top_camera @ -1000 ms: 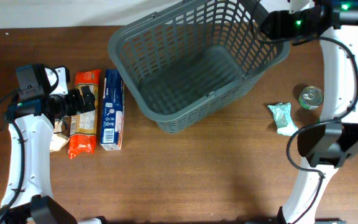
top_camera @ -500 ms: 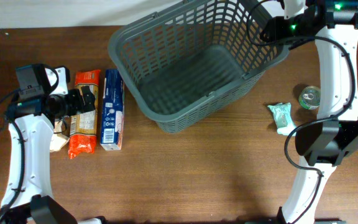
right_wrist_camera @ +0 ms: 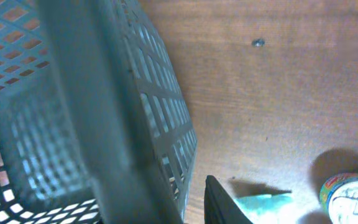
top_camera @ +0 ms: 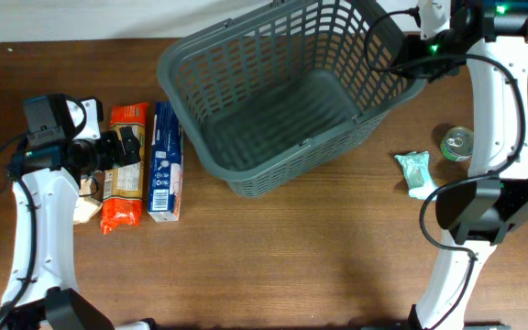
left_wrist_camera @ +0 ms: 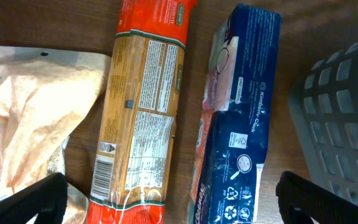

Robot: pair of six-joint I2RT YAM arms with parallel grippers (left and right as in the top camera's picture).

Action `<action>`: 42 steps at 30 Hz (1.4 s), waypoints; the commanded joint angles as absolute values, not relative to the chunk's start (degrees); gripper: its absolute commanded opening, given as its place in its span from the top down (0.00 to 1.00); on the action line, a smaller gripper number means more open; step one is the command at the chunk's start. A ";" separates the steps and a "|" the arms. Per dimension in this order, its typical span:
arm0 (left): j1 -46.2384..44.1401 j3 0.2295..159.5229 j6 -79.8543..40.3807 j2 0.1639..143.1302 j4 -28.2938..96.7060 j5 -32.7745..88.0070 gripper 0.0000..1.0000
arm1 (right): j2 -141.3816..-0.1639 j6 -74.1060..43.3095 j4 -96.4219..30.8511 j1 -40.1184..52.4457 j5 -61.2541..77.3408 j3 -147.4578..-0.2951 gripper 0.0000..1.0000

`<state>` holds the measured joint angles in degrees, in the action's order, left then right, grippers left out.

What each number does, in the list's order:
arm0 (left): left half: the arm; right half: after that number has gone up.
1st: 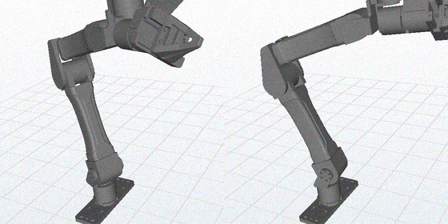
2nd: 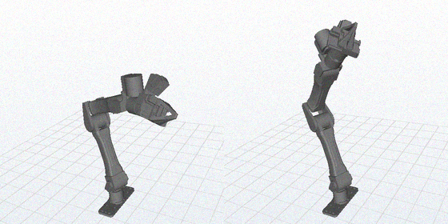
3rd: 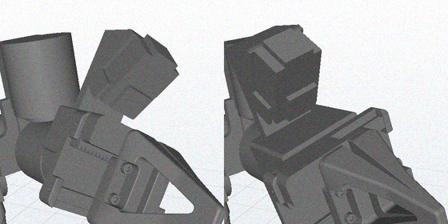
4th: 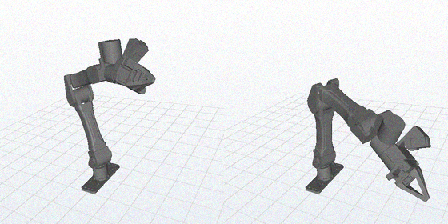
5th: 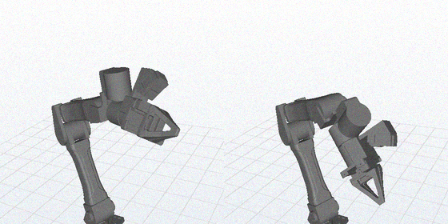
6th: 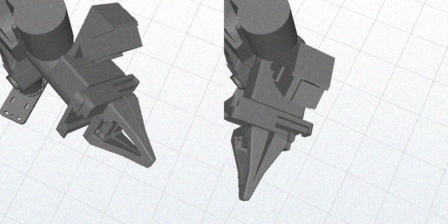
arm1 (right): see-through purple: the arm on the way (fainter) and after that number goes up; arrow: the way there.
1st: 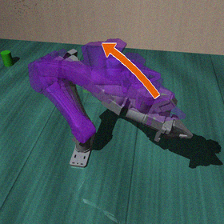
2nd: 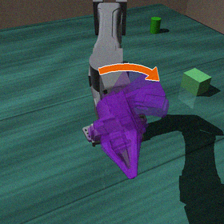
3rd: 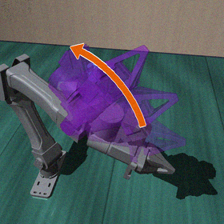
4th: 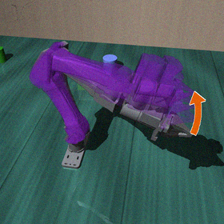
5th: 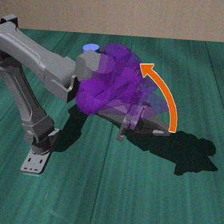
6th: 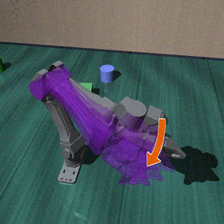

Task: Pack container
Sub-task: 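Drag the basket toward the right with the right gripper, then release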

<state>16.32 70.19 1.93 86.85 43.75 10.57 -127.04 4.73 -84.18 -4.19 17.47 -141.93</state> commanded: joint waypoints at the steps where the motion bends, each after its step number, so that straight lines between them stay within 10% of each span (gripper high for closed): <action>1: 16.67 71.09 2.59 87.22 43.79 11.60 0.01 | -127.33 1.83 -86.70 -3.81 14.26 -141.88 0.76; 42: 16.67 71.09 2.59 87.22 43.79 11.60 0.01 | -127.33 -20.64 -97.34 -1.08 8.29 -141.86 0.79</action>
